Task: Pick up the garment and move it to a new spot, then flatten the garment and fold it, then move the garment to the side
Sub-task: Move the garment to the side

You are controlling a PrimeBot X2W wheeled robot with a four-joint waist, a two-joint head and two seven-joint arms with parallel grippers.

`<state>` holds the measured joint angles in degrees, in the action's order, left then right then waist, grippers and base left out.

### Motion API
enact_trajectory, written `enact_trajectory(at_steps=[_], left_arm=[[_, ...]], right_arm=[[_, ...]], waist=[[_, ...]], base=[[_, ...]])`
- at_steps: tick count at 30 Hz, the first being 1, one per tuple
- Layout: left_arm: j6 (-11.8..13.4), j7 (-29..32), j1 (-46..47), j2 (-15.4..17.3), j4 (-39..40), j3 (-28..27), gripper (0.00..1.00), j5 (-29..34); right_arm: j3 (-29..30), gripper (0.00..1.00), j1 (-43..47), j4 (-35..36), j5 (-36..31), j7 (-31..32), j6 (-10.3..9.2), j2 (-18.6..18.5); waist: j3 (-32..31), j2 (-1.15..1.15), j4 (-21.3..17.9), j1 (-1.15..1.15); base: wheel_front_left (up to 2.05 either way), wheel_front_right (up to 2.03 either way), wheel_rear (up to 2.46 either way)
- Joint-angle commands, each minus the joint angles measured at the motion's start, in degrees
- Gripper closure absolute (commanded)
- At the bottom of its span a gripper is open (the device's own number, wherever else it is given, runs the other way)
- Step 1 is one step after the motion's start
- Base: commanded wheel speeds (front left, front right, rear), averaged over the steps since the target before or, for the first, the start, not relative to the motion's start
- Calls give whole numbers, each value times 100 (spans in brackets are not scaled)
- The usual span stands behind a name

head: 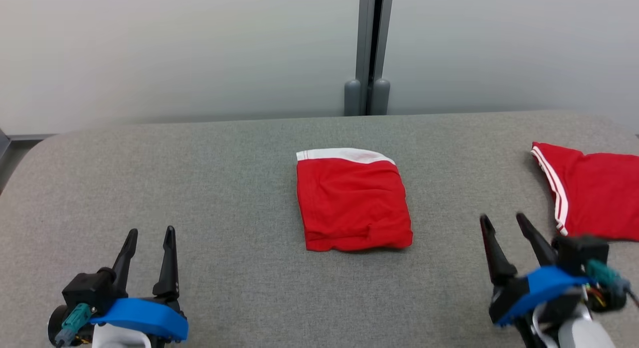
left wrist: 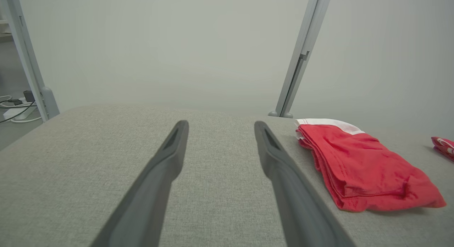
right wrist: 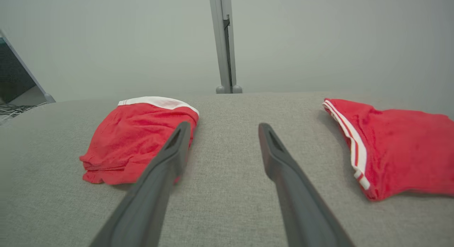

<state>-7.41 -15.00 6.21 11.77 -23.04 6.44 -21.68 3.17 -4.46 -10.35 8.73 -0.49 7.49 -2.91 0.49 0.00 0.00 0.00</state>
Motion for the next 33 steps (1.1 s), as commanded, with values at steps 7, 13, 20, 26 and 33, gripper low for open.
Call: enact_trajectory(at_steps=[7,13,20,26,33], left_arm=[[-7,-24,382,22,162,97,0,56],[-6,-23,781,-8,233,349,0,60],[-6,-23,1167,-61,195,664,0,14],[-6,-24,1226,-90,218,801,0,4],[-6,-24,1067,-116,172,816,0,8]], right_arm=[[-466,0,-1646,-636,706,1620,1,0],[-465,0,-2952,-1901,862,2605,1,-4],[228,0,-3804,-3613,475,2625,1,-9],[518,0,-4092,-4827,95,2329,1,-10],[743,60,-4176,-5897,-356,2321,-4,3]], waist=[[466,0,165,0],[912,0,485,0],[1175,0,897,0],[1181,0,1102,0],[1040,0,1137,0]], base=[[0,0,0],[0,0,0],[0,0,0],[0,0,0],[0,0,0]])
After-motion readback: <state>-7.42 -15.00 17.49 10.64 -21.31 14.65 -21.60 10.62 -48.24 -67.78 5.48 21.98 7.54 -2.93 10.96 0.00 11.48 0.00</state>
